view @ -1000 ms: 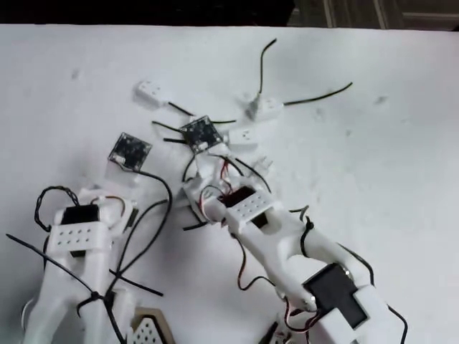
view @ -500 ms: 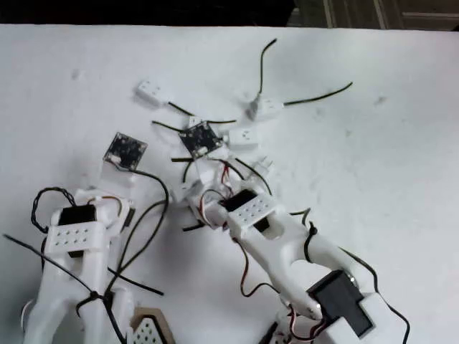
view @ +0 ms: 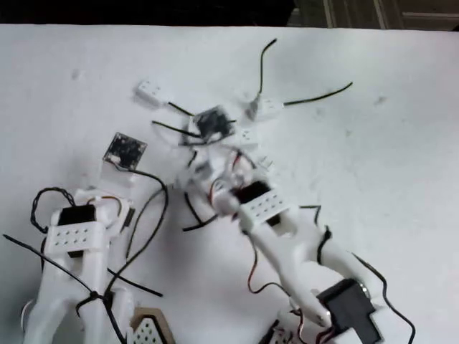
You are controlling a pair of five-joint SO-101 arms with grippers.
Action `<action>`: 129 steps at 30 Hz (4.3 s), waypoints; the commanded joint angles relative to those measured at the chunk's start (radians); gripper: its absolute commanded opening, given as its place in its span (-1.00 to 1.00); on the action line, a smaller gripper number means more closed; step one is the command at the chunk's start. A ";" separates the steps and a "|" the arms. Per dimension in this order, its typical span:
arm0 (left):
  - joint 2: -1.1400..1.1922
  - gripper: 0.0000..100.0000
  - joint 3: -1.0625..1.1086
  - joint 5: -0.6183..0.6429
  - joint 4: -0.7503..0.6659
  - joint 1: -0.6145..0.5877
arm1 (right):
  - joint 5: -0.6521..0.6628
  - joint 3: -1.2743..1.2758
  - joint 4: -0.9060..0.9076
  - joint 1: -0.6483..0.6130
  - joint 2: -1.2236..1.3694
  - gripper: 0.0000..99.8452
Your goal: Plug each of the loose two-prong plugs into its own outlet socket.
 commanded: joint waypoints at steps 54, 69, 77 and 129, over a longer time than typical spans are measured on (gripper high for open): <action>-0.035 -0.74 -0.006 0.012 -0.011 -0.013 | 0.069 -2.318 1.218 0.163 1.162 -0.77; -0.035 -0.74 -0.008 0.012 -0.009 -0.013 | 0.071 -2.358 1.322 0.156 1.144 -0.78; -0.035 -0.74 -0.008 0.012 -0.011 -0.012 | 0.071 -1.966 1.320 0.191 0.900 -0.77; -0.484 -0.74 0.150 0.077 0.046 -0.101 | -0.097 -0.732 0.725 -0.237 0.469 -0.80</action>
